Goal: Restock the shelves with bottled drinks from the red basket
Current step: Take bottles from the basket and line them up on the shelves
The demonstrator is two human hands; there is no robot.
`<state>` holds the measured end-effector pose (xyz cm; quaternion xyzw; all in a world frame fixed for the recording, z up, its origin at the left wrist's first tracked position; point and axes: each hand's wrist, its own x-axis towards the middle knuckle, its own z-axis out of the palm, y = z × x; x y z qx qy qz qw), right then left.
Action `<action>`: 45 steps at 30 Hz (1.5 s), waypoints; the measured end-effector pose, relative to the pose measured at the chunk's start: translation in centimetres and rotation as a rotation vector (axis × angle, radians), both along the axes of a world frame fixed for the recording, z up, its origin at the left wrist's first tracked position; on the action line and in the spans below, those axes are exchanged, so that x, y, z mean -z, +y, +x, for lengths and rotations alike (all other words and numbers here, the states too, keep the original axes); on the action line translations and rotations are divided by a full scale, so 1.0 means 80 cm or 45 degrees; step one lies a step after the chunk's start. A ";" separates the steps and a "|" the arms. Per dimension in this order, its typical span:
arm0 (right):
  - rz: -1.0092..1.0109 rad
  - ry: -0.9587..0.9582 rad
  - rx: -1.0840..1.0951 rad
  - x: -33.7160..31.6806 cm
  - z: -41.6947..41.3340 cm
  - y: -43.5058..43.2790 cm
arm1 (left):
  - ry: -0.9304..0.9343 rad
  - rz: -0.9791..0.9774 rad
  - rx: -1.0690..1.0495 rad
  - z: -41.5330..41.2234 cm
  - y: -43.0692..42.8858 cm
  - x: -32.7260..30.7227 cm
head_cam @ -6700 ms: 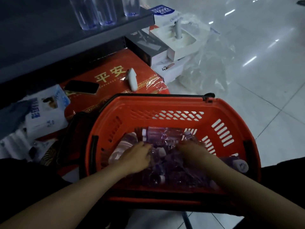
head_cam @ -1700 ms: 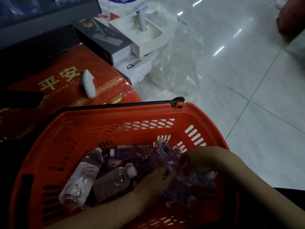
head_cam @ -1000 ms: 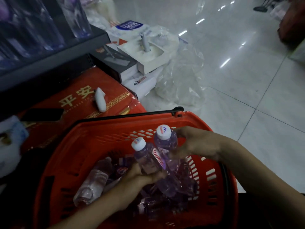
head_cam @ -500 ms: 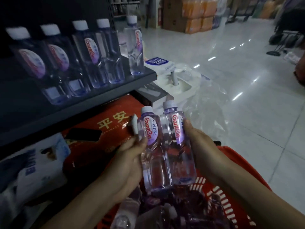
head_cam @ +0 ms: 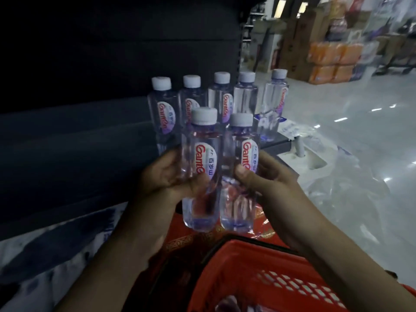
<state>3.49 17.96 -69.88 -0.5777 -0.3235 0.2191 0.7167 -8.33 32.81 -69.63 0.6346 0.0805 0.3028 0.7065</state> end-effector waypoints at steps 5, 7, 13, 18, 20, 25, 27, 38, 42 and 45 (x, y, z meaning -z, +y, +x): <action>-0.023 -0.222 -0.026 -0.030 -0.018 0.091 | -0.059 0.077 -0.252 -0.034 0.067 -0.017; 0.005 -0.259 -0.039 -0.036 -0.030 0.125 | -0.084 0.068 -0.382 -0.045 0.089 -0.017; 0.062 -0.159 -0.114 -0.033 -0.061 0.208 | -0.082 0.039 -0.525 -0.067 0.144 -0.009; 0.027 -0.196 -0.058 -0.015 -0.057 0.240 | -0.069 -0.009 -0.509 -0.063 0.166 0.000; -0.020 -0.261 -0.018 -0.014 -0.056 0.243 | -0.061 -0.015 -0.519 -0.059 0.164 0.001; -0.343 -0.624 0.112 -0.004 -0.062 0.229 | 0.141 0.192 -0.646 -0.068 0.156 0.004; -0.479 -0.752 0.164 0.003 -0.067 0.220 | 0.300 0.330 -0.718 -0.073 0.150 0.005; -0.657 -0.701 0.271 0.007 -0.070 0.230 | 0.391 0.388 -0.813 -0.055 0.144 0.006; -0.765 -0.728 0.211 -0.006 -0.073 0.209 | 0.398 0.398 -1.005 -0.054 0.124 0.009; -0.812 -0.789 0.239 -0.017 -0.077 0.172 | 0.387 0.543 -1.277 -0.050 0.079 0.006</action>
